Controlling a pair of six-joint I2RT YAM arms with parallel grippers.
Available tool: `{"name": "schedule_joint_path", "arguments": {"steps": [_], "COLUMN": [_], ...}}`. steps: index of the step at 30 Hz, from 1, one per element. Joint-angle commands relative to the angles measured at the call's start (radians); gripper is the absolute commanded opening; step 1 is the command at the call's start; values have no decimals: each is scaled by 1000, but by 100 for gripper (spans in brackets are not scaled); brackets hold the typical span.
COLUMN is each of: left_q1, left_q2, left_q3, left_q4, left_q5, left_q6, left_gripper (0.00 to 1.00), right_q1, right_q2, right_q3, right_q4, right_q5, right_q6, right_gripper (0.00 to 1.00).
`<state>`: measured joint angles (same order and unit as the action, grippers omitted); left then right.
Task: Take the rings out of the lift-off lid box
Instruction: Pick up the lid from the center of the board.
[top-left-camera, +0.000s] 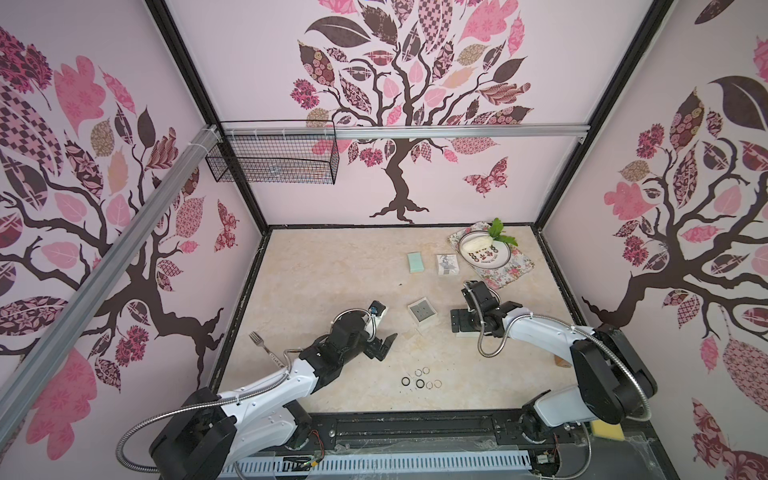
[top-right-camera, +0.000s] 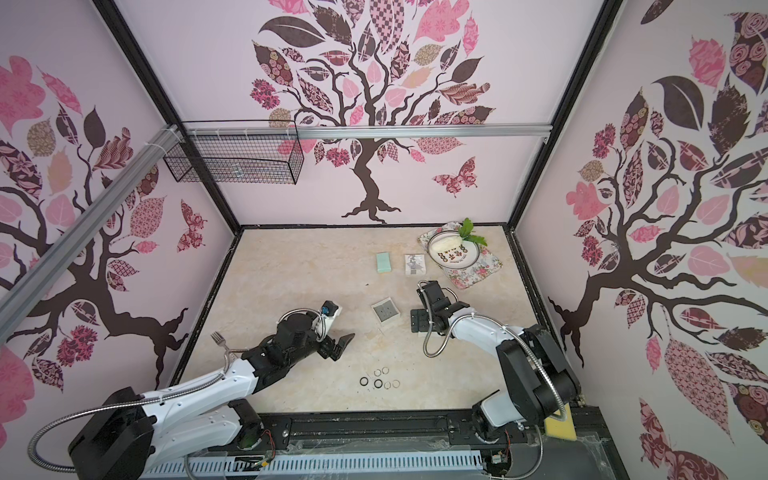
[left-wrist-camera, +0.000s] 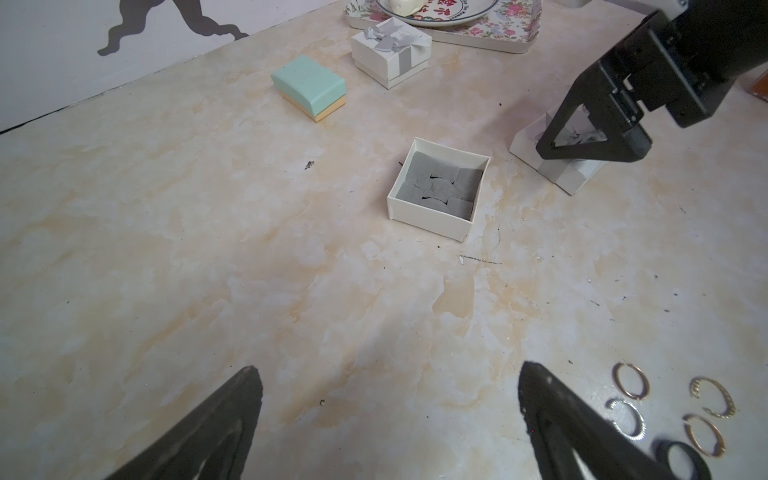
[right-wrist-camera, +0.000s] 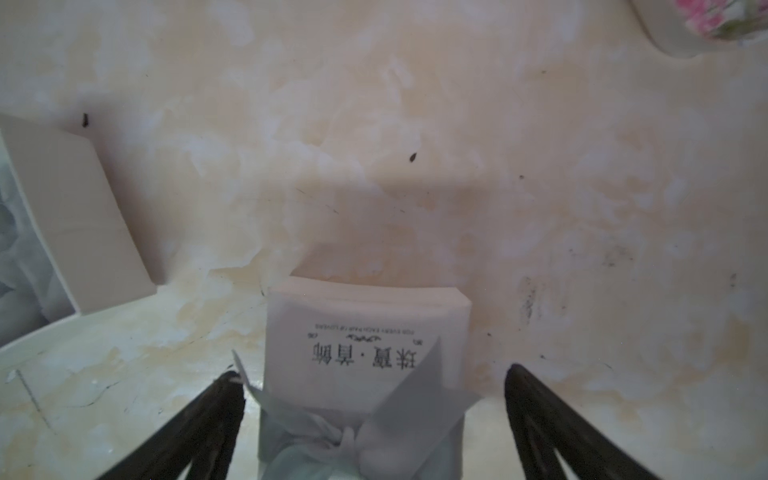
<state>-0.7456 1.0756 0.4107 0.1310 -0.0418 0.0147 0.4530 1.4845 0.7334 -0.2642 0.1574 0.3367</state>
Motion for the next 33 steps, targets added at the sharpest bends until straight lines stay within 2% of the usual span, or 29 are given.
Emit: {"name": "schedule_joint_path", "arguments": {"steps": [1,5,7,9,12,20,25,33], "left_q1": [4,5,4,4,6,7,8,7], "left_q2": [-15,-13,-15,-16,-21,-30,-20,-17], "left_q3": [-3,-3,-3,-3,-6,-7,-1,4], "left_q4": [5,5,6,6,5,1,0,-2], "left_q5": [-5,-4,-5,-5,-8,-9,-5,4], "left_q6": [2,4,4,5,7,10,13,10], "left_gripper": [98,98,98,98,98,98,98,98], "right_q1": [2,2,1,0,2,9,43,121], "right_q2": [50,97,113,129,141,76,9,123], "right_q3": [53,81,85,94,105,150,227,356], "right_q4": [0,-15,-13,-17,-29,-103,-136,-112], "right_q5": [-40,-59,-66,-71,-80,-72,-124,-237], "right_q6": [10,11,11,9,5,-74,-207,-339], "right_gripper": [99,97,91,79,72,71,74,75]}}
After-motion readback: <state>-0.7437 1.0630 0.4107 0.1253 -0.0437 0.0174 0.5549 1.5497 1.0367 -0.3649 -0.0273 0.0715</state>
